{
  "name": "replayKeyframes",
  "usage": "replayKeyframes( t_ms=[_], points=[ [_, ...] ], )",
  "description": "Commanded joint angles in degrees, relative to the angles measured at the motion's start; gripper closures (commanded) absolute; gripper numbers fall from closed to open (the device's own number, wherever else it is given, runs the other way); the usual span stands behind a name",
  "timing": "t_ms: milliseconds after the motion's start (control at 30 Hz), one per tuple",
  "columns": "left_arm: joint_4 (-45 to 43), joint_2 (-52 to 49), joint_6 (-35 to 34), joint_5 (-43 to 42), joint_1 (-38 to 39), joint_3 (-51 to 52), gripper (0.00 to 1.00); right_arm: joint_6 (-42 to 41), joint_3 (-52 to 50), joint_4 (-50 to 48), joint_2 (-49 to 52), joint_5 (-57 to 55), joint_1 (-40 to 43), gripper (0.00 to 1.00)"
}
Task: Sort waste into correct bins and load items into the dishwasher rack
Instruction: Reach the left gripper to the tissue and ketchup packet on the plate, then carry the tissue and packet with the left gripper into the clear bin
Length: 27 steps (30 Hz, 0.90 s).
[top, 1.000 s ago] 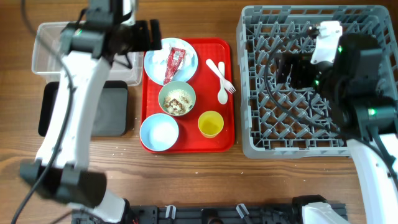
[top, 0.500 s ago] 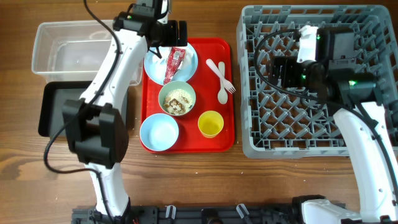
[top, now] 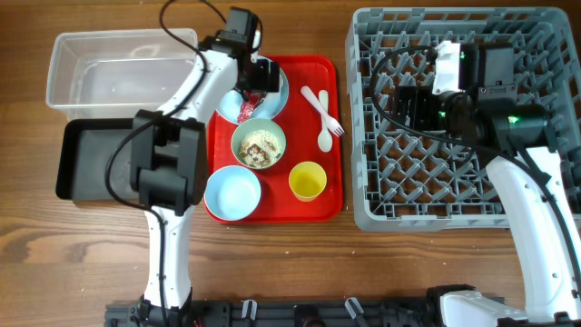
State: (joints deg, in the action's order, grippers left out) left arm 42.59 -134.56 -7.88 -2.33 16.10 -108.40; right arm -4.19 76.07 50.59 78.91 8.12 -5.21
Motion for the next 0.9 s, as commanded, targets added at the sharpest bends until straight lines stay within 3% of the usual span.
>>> replayKeyframes(
  t_ms=[0, 67, 100, 167, 400, 600, 700, 867],
  points=[
    [0.0, -2.4, 1.7, 1.0, 1.6, -1.0, 0.08, 1.0, 1.2, 0.1, 0.5, 1.0, -0.2, 0.0],
    [0.1, -2.8, 1.7, 1.0, 1.6, -1.0, 0.28, 1.0, 1.2, 0.1, 0.5, 1.0, -0.2, 0.0],
    [0.3, -2.8, 1.7, 1.0, 1.4, -1.0, 0.55, 1.0, 1.2, 0.1, 0.5, 1.0, -0.2, 0.0],
    [1.0, -2.8, 1.7, 1.0, 1.2, -1.0, 0.96, 1.0, 1.2, 0.1, 0.5, 1.0, -0.2, 0.0],
    [6.4, 3.8, 1.6, 0.9, 0.9, -2.3, 0.96, 1.0, 1.2, 0.0, 0.5, 1.0, -0.2, 0.0],
    [14.0, 19.7, 0.7, 0.9, -1.4, -3.5, 0.96, 1.0, 1.2, 0.0, 0.5, 1.0, -0.2, 0.0],
    [16.3, 24.1, -0.5, 3.3, -5.9, -3.5, 0.96, 1.0, 1.2, 0.0, 0.5, 1.0, -0.2, 0.0],
    [17.9, 22.4, -6.6, 3.9, -18.3, -3.2, 0.96, 1.0, 1.2, 0.0, 0.5, 1.0, -0.2, 0.0]
  ],
)
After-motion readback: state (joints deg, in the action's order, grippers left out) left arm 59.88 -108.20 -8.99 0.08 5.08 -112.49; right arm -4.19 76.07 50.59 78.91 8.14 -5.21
